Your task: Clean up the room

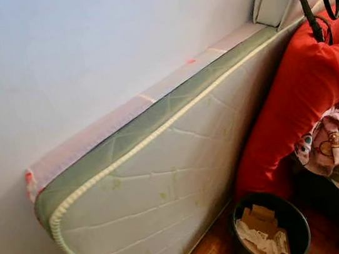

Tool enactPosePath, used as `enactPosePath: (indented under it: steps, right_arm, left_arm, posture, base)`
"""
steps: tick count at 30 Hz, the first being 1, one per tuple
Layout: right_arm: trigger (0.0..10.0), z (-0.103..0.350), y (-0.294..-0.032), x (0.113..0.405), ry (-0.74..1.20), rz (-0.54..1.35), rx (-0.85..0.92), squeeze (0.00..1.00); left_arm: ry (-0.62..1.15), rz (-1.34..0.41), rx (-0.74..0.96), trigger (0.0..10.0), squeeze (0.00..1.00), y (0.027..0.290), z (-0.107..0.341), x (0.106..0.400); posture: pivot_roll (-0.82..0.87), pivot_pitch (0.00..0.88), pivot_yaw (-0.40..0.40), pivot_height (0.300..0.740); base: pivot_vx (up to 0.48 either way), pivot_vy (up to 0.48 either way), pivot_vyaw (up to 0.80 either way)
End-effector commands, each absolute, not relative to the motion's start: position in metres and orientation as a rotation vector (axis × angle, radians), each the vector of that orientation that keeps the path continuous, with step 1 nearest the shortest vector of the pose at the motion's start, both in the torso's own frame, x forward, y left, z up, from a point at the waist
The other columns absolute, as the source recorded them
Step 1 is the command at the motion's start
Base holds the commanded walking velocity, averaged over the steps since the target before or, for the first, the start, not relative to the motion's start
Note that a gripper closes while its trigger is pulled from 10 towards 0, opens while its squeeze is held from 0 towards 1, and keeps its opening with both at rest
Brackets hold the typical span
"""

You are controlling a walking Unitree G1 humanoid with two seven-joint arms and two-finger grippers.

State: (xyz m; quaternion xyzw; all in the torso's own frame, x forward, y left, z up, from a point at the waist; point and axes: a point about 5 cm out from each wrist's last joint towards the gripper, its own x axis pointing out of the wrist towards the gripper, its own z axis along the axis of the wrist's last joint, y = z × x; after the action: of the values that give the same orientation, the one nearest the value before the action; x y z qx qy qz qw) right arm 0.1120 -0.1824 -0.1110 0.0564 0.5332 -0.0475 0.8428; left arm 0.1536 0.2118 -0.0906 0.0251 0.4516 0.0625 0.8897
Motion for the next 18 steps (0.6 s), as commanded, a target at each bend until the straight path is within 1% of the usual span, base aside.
enactPosePath:
  steps: [1, 18]
  right_arm:
    - [10.0, -0.0787, -0.2168, 0.1857, 0.979, -0.119, 0.083, 0.00]
    - [10.0, -0.0798, -0.2169, 0.1835, 0.990, -0.110, 0.069, 0.00]
  left_arm:
    - [0.972, 0.038, 0.023, 10.0, 0.00, 0.1949, -0.0837, 0.1823]
    - [0.978, 0.029, 0.031, 10.0, 0.00, 0.1946, -0.0846, 0.1804]
  posture:
    - [0.02, 0.000, -0.072, 0.740]
    - [0.02, 0.000, -0.074, 0.740]
  base:
    - [0.000, -0.360, 0.00]
    - [0.000, -0.360, 0.00]
